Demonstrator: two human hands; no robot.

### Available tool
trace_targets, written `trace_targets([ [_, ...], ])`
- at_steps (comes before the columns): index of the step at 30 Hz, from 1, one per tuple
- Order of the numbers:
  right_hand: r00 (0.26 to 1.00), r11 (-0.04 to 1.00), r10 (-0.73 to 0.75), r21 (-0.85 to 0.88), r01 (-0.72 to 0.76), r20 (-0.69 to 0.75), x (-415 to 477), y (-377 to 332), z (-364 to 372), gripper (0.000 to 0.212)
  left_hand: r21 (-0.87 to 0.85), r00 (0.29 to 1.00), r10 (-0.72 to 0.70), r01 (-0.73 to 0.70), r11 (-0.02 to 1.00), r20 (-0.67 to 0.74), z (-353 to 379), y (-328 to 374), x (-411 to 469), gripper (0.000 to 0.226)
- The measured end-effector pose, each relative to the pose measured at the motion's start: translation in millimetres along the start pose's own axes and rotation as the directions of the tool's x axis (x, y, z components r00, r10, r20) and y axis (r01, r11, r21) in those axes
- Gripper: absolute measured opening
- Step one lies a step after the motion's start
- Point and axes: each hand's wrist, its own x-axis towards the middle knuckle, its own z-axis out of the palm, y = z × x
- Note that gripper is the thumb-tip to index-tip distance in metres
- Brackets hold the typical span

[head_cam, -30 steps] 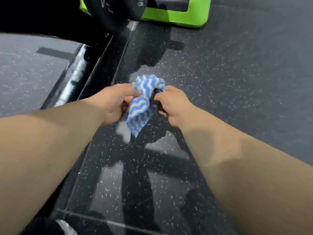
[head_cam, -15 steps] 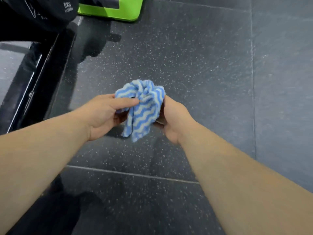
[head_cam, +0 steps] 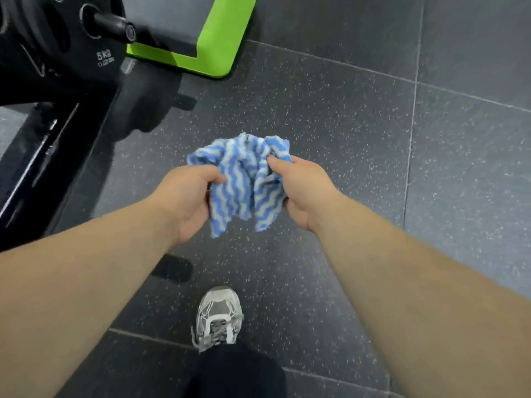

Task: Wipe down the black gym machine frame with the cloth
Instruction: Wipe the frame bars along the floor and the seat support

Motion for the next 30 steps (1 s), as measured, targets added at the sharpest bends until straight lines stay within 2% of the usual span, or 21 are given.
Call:
trace_targets([
  [2, 0.999, 1.000, 0.011, -0.029, -0.012, -0.038, 17.4, -23.3, -5.5, 0.013, -0.002, 0.997, -0.036, 0.036, 0.999, -0.070, 12.0, 18.0, 16.7, 0.029],
  [4, 0.997, 0.999, -0.008, -0.052, 0.004, -0.071, 32.1, -42.8, -13.4, 0.016, 0.065, 0.993, -0.119, 0.118, 0.991, 0.016, 25.4, 36.0, 22.7, 0.019],
  [6, 0.998, 0.999, -0.019, -0.049, 0.016, -0.056, 52.2, -69.9, -25.8, 0.057, 0.116, 0.977, -0.174, 0.160, 0.980, 0.123, 41.0, 59.1, 31.4, 0.033],
  [7, 0.999, 0.998, -0.026, -0.056, 0.024, -0.040, 63.9, -85.9, -33.6, 0.072, 0.084, 0.985, -0.137, 0.129, 0.988, 0.101, 49.9, 71.5, 40.2, 0.045],
  [8, 0.999, 0.998, -0.031, -0.064, 0.029, -0.032, 76.2, -103.0, -39.7, 0.078, 0.042, 0.995, -0.082, 0.080, 0.996, 0.051, 59.8, 84.3, 49.2, 0.055],
  [11, 0.999, 0.998, -0.045, -0.041, 0.045, 0.006, 115.9, -149.3, -55.8, 0.062, 0.011, 0.999, 0.018, -0.017, 1.000, -0.035, 92.0, 118.2, 77.5, 0.067],
  [13, 0.993, 0.999, -0.025, -0.025, 0.028, 0.118, 137.5, -179.8, -58.4, 0.054, 0.006, 0.995, 0.072, -0.072, 0.997, -0.071, 109.5, 139.6, 95.0, 0.059],
  [14, 0.982, 0.999, 0.003, -0.035, 0.003, 0.191, 148.5, -194.8, -59.0, 0.059, -0.019, 0.993, 0.068, -0.070, 0.997, -0.095, 117.5, 152.6, 103.0, 0.053],
  [15, 0.969, 0.997, 0.040, -0.069, -0.023, 0.242, 159.0, -208.3, -61.4, 0.069, -0.048, 0.993, 0.041, -0.046, 0.998, -0.110, 125.6, 164.3, 112.0, 0.049],
  [17, 0.936, 0.962, 0.106, -0.272, -0.012, 0.335, 181.4, -235.2, -69.5, 0.090, -0.078, 0.993, 0.019, -0.028, 0.997, -0.116, 141.5, 185.6, 128.7, 0.051],
  [18, 0.927, 0.908, 0.133, -0.417, 0.027, 0.350, 191.2, -249.0, -70.8, 0.090, -0.036, 0.991, 0.034, -0.039, 0.999, -0.129, 148.6, 195.0, 135.4, 0.052],
  [19, 0.927, 0.827, 0.145, -0.557, 0.079, 0.347, 197.4, -258.6, -72.0, 0.079, 0.089, 0.984, 0.063, -0.049, 0.995, -0.164, 151.4, 198.5, 143.0, 0.050],
  [20, 0.935, 0.740, 0.139, -0.662, 0.120, 0.325, 215.7, -274.1, -68.1, 0.059, 0.274, 0.975, 0.105, -0.047, 0.961, -0.198, 152.9, 209.5, 157.8, 0.046],
  [21, 0.951, 0.681, 0.104, -0.718, 0.144, 0.290, 226.9, -282.0, -64.2, 0.036, 0.509, 0.961, 0.174, -0.043, 0.860, -0.213, 153.5, 216.2, 163.4, 0.042],
  [22, 0.967, 0.657, 0.050, -0.738, 0.158, 0.251, 241.1, -291.9, -58.0, 0.020, 0.704, 0.938, 0.261, -0.025, 0.710, -0.229, 152.6, 227.2, 169.9, 0.037],
  [23, 0.975, 0.643, -0.022, -0.744, 0.184, 0.222, 263.2, -305.2, -49.6, 0.014, 0.820, 0.900, 0.364, -0.012, 0.572, -0.241, 148.1, 241.8, 184.8, 0.032],
  [24, 0.975, 0.638, -0.101, -0.739, 0.216, 0.198, 287.4, -318.2, -38.3, 0.012, 0.875, 0.856, 0.449, 0.007, 0.484, -0.255, 141.0, 257.0, 200.4, 0.024],
  [26, 0.951, 0.552, -0.217, -0.776, 0.305, 0.220, 324.1, -344.3, -16.8, 0.008, 0.910, 0.796, 0.537, 0.040, 0.414, -0.279, 129.4, 281.2, 228.3, 0.009],
  [28, 0.919, 0.411, -0.274, -0.829, 0.378, 0.283, 369.5, -377.7, 4.7, 0.019, 0.912, 0.787, 0.549, 0.041, 0.408, -0.282, 122.7, 312.0, 273.7, 0.028],
  [29, 0.919, 0.388, -0.251, -0.838, 0.384, 0.305, 387.4, -390.5, 15.2, 0.025, 0.910, 0.764, 0.576, 0.034, 0.412, -0.289, 120.2, 324.6, 290.2, 0.034],
  [30, 0.934, 0.417, -0.178, -0.836, 0.356, 0.309, 405.3, -401.7, 27.4, 0.029, 0.907, 0.733, 0.600, 0.057, 0.417, -0.321, 117.1, 338.5, 306.2, 0.042],
])
